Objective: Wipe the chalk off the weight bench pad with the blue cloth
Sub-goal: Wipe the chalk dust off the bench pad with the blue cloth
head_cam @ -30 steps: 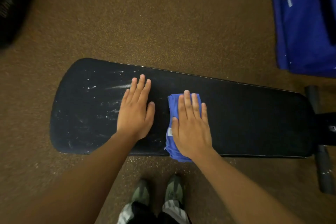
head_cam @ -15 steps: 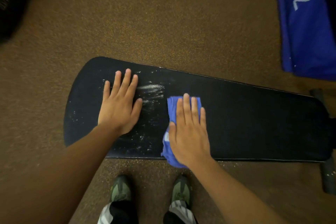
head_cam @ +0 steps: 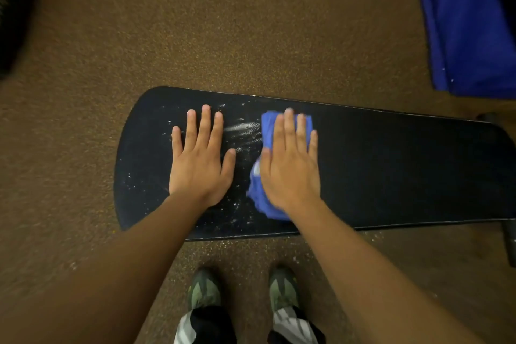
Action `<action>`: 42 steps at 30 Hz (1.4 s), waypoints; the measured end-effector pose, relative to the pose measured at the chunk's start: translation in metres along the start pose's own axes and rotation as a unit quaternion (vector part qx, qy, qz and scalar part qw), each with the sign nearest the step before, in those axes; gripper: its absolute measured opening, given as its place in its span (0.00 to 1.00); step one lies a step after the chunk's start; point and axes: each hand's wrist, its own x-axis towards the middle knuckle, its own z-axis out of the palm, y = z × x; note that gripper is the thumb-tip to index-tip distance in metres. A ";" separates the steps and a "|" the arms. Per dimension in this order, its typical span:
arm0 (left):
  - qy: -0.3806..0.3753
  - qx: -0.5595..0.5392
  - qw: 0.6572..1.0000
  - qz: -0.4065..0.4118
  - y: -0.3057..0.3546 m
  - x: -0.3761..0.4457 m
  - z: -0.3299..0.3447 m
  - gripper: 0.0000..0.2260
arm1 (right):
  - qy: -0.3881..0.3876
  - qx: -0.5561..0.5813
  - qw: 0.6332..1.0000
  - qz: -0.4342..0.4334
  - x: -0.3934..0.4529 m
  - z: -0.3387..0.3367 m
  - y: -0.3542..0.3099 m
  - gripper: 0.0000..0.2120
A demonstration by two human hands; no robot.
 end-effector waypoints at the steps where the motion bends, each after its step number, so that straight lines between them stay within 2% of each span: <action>1: -0.001 0.000 1.000 0.001 -0.001 0.000 0.000 0.30 | -0.011 -0.011 0.999 -0.038 -0.022 0.001 0.004 0.31; 4: -0.009 0.004 1.000 0.011 -0.003 -0.002 -0.002 0.30 | -0.028 -0.016 0.997 -0.068 -0.062 0.002 0.031 0.31; 7: -0.010 0.002 1.000 0.013 -0.003 -0.003 -0.003 0.30 | -0.016 -0.013 1.000 0.012 -0.026 -0.002 0.040 0.31; 11: -0.010 -0.001 1.000 0.016 -0.003 -0.004 -0.001 0.30 | 0.008 0.022 0.993 0.112 0.049 -0.009 0.004 0.31; 13: -0.006 -0.004 1.000 0.015 -0.005 -0.005 -0.001 0.30 | 0.011 0.015 0.998 0.062 0.042 -0.004 -0.014 0.30; 16: -0.003 -0.014 1.000 0.017 -0.005 -0.005 -0.002 0.30 | -0.019 -0.006 0.998 -0.051 -0.024 0.005 -0.020 0.31; 19: 0.000 -0.021 1.000 0.014 -0.005 -0.005 -0.002 0.30 | -0.039 -0.028 0.996 -0.081 -0.066 0.007 0.009 0.31; 22: 0.006 -0.018 1.000 0.013 -0.004 -0.006 -0.001 0.30 | -0.021 -0.031 0.999 0.018 -0.022 -0.002 0.030 0.30; 24: 0.009 -0.021 1.000 0.012 -0.003 -0.006 -0.001 0.29 | 0.002 0.010 0.994 0.104 0.025 -0.010 0.023 0.30; 25: 0.010 -0.022 1.000 0.012 -0.003 -0.005 -0.001 0.29 | 0.006 0.022 0.993 0.120 0.040 -0.011 0.013 0.30; 27: 0.013 -0.023 1.000 0.012 -0.004 -0.005 -0.001 0.29 | 0.014 0.007 0.997 0.075 0.044 -0.006 -0.012 0.30; 29: 0.012 -0.027 0.999 0.014 -0.004 -0.005 -0.001 0.29 | -0.002 -0.019 1.000 -0.019 0.013 0.002 -0.029 0.31; 31: 0.011 -0.030 0.999 0.018 -0.004 -0.005 -0.002 0.29 | -0.027 -0.029 0.994 -0.097 -0.033 0.007 -0.023 0.31; 33: 0.009 -0.027 0.999 0.019 -0.005 -0.006 -0.003 0.28 | -0.044 -0.031 0.992 -0.118 -0.067 0.009 0.003 0.31; 37: 0.005 -0.023 1.000 0.013 -0.004 -0.006 -0.004 0.28 | -0.033 -0.028 0.999 -0.001 -0.043 0.000 0.032 0.32; 40: 0.005 -0.026 1.000 0.013 -0.003 -0.006 -0.004 0.28 | -0.002 0.003 0.998 0.070 0.012 -0.003 0.004 0.31; 42: 0.006 -0.029 1.000 0.012 -0.003 -0.006 -0.003 0.28 | 0.009 0.017 0.997 0.080 0.035 -0.003 -0.017 0.31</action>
